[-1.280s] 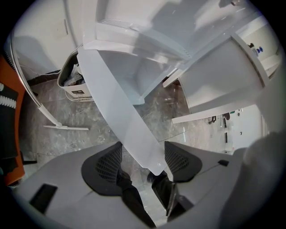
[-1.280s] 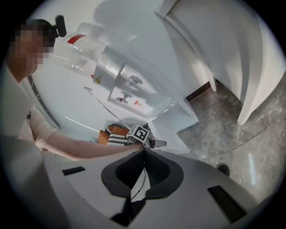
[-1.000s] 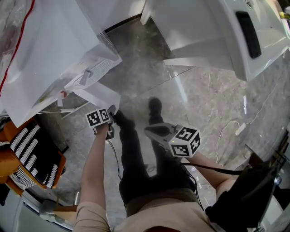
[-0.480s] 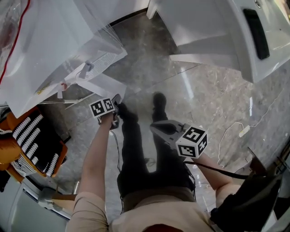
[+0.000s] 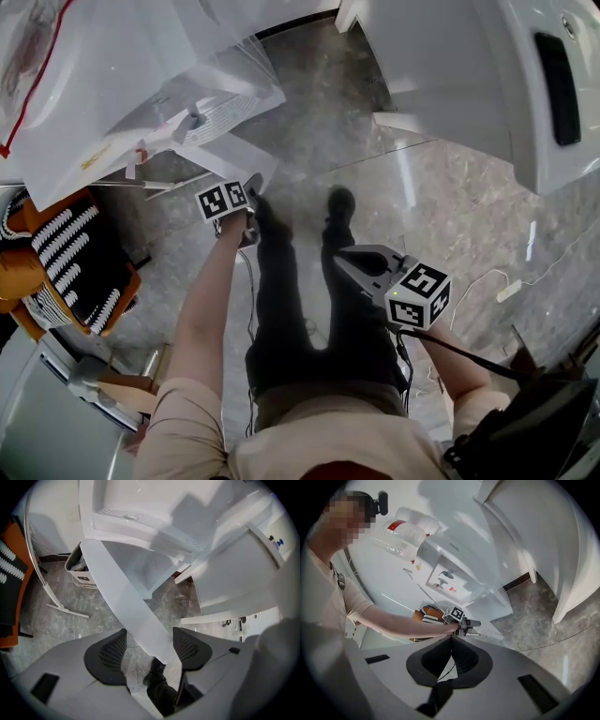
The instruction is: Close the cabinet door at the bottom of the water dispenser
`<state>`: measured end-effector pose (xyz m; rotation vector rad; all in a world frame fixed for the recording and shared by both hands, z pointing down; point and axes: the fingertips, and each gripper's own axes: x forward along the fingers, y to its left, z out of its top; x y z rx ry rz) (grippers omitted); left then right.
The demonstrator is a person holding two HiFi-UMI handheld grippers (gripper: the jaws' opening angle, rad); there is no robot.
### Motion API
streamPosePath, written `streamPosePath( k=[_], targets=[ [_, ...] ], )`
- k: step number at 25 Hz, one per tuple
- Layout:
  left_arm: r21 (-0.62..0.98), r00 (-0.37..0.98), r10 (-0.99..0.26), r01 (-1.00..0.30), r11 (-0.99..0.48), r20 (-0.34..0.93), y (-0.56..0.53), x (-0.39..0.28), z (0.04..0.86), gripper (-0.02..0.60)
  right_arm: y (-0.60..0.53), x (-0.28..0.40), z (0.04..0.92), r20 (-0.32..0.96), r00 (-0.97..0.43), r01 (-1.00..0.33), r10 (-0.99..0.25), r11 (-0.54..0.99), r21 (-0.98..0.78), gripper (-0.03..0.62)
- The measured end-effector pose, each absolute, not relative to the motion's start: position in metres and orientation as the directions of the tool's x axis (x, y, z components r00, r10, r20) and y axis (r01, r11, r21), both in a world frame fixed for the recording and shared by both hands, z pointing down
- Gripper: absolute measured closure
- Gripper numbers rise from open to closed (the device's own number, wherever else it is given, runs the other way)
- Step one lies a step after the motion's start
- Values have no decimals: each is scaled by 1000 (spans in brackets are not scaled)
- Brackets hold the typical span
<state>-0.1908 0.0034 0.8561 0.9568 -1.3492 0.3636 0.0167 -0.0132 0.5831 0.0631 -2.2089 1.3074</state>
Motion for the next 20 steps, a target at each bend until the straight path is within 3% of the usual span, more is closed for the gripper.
streamPosePath(
  k=[8, 20],
  targets=[
    [366, 202, -317, -679, 636, 927, -9, -190, 855, 302, -28, 40, 583, 508, -809, -294, 295, 546, -785, 582],
    [429, 220, -388, -660, 616, 895, -18, -189, 855, 302, -31, -3, 584, 494, -827, -281, 268, 564, -777, 582]
  ],
)
